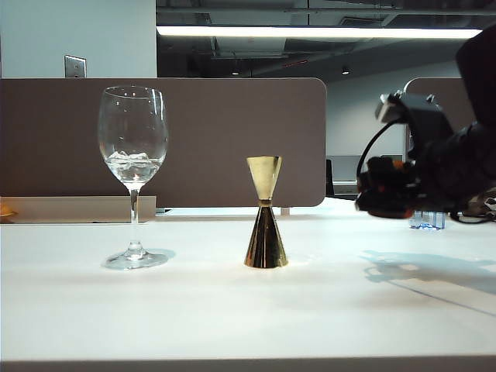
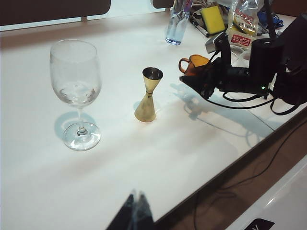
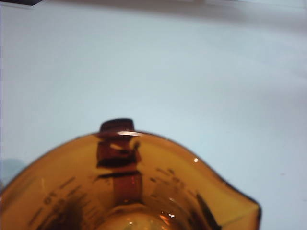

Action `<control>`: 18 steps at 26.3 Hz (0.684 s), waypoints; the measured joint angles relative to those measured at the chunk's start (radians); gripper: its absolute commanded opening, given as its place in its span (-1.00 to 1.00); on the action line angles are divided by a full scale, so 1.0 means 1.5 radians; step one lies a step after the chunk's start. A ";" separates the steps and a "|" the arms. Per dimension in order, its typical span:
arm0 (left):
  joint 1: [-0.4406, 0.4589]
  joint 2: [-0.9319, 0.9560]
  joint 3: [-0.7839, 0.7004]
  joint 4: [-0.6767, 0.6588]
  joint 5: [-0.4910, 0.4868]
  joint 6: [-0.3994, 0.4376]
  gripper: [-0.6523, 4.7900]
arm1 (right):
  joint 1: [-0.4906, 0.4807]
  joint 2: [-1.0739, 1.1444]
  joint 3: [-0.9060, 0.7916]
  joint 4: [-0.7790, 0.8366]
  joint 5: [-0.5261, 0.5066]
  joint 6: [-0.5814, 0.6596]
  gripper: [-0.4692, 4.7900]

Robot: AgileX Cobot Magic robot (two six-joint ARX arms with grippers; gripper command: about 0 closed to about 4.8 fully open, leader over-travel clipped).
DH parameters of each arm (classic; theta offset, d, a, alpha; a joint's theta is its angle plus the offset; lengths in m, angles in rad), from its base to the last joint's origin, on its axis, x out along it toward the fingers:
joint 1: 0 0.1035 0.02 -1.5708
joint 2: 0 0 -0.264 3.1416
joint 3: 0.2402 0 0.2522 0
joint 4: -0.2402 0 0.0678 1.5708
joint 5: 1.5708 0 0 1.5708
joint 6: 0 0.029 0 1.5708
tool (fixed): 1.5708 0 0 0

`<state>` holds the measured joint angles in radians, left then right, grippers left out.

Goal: Pick up the small amber measuring cup and pour the water in it into the jigger, then pick up the jigger and pour the water in it into the wine glass.

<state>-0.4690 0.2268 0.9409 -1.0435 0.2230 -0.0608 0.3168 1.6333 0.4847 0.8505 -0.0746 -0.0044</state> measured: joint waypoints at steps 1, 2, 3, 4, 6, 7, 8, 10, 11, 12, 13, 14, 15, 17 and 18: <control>0.000 0.000 0.000 0.000 0.000 0.000 -0.77 | 0.000 0.012 0.000 0.009 -0.004 0.000 -0.82; 0.000 0.000 0.000 0.000 0.000 0.000 -0.77 | 0.000 0.021 0.000 0.013 -0.005 0.000 -0.82; 0.000 0.000 0.000 0.000 0.000 0.000 -0.77 | 0.000 0.031 0.000 0.017 -0.006 0.000 -0.82; 0.000 0.000 0.000 0.000 0.000 0.000 -0.77 | -0.001 0.038 -0.001 0.018 -0.006 0.000 -0.82; 0.000 0.000 0.000 0.000 0.000 0.000 -0.77 | -0.001 0.057 -0.002 0.029 -0.006 0.000 -0.82; 0.000 0.000 0.000 0.000 0.000 0.000 -0.77 | -0.001 0.070 -0.002 0.041 -0.006 0.000 -0.82; 0.000 0.000 0.000 0.000 0.000 0.000 -0.77 | -0.001 0.083 -0.002 0.050 -0.009 0.000 -0.82; 0.000 0.000 0.000 0.000 0.000 0.000 -0.77 | 0.000 0.104 -0.003 0.056 -0.021 0.000 -0.82; 0.000 0.000 0.000 0.000 0.000 0.000 -0.77 | 0.000 0.112 -0.003 0.058 -0.022 0.000 -0.81; 0.000 0.000 0.000 0.000 0.000 0.000 -0.77 | 0.000 0.117 -0.003 0.058 -0.023 0.000 -0.79; 0.000 0.000 0.000 0.000 0.000 0.000 -0.77 | 0.000 0.119 -0.003 0.061 -0.023 0.000 -0.71; 0.000 0.000 0.000 0.000 0.000 0.000 -0.77 | 0.000 0.119 -0.003 0.063 -0.023 0.000 -0.60; 0.000 0.000 0.000 0.000 0.000 0.000 -0.77 | 0.000 0.119 -0.003 0.064 -0.023 0.000 -0.49; 0.000 0.000 0.000 0.000 0.000 0.000 -0.77 | -0.001 0.119 -0.003 0.066 -0.023 0.000 -0.28; 0.000 0.000 0.000 0.000 0.000 0.000 -0.77 | -0.001 0.119 -0.003 0.066 -0.023 0.000 -0.20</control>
<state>-0.4690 0.2268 0.9409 -1.0435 0.2230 -0.0608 0.3161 1.8122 0.4801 0.9501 -0.1089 -0.0040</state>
